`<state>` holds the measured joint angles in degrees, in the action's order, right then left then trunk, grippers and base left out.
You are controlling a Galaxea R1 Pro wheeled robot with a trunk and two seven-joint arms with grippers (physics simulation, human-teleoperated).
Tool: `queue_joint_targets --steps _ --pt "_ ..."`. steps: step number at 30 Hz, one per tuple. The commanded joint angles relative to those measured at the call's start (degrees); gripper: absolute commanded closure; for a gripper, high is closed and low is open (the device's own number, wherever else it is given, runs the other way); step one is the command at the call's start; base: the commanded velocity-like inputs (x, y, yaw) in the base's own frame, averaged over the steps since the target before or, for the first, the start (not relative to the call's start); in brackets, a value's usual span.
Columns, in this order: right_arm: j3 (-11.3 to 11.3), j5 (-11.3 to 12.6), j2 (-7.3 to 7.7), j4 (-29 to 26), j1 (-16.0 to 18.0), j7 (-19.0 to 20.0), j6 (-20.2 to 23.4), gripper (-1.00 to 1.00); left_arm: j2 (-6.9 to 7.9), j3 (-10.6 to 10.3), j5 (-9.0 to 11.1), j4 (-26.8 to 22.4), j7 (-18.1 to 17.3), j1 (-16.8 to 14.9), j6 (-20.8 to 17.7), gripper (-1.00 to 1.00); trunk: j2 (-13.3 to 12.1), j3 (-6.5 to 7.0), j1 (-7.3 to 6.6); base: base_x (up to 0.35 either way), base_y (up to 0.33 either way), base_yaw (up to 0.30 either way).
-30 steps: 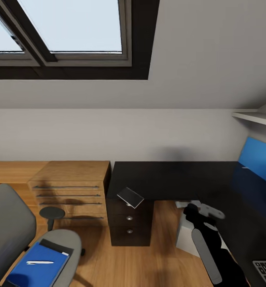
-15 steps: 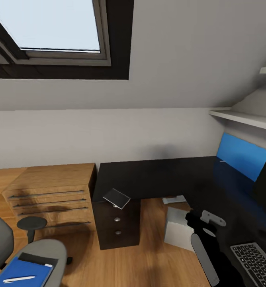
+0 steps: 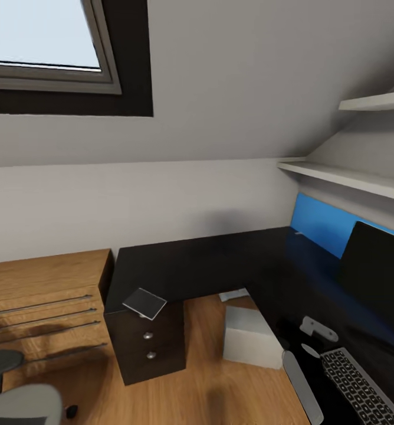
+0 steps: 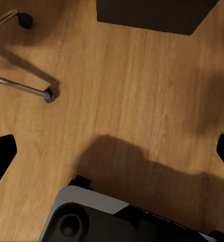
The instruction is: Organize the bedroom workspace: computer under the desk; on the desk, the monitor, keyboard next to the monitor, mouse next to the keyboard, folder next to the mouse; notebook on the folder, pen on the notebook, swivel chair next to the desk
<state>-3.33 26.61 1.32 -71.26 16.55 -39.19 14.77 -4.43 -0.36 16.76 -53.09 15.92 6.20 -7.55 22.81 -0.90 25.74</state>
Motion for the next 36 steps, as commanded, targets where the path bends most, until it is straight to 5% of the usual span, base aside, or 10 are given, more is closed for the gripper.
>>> queue_joint_targets --steps 1,10,25,31,36 --pt "-0.2 0.4 0.07 0.1 0.1 -0.5 -0.1 1.0 0.01 -0.3 0.4 -0.2 0.3 0.0 -0.3 -1.0 0.1 -0.13 0.04 0.004 -0.003 -0.258" --pt "-0.3 0.1 0.05 2.8 0.1 -0.3 -3.6 1.0 0.03 -1.0 0.4 -0.2 0.3 0.0 -0.2 -1.0 0.1 -0.45 0.04 0.029 -0.001 -0.208" --pt "-0.7 0.0 -0.04 4.2 0.2 -0.1 -6.1 1.0 0.12 -1.0 0.4 -0.2 0.3 0.0 -0.2 -1.0 0.1 -0.48 0.04 0.292 -0.035 -0.011" --pt "-0.7 -0.7 0.13 12.2 1.1 -0.1 -7.9 1.0 0.13 -1.0 0.4 -0.2 0.3 0.0 -0.2 -1.0 0.1 -0.48 0.04 0.168 -0.171 0.0" --pt "-0.7 -4.0 0.07 19.6 3.8 0.0 -11.6 1.0 0.12 -1.0 0.4 -0.2 0.3 0.0 -0.2 -1.0 0.1 -0.48 0.04 0.023 -0.032 0.0"
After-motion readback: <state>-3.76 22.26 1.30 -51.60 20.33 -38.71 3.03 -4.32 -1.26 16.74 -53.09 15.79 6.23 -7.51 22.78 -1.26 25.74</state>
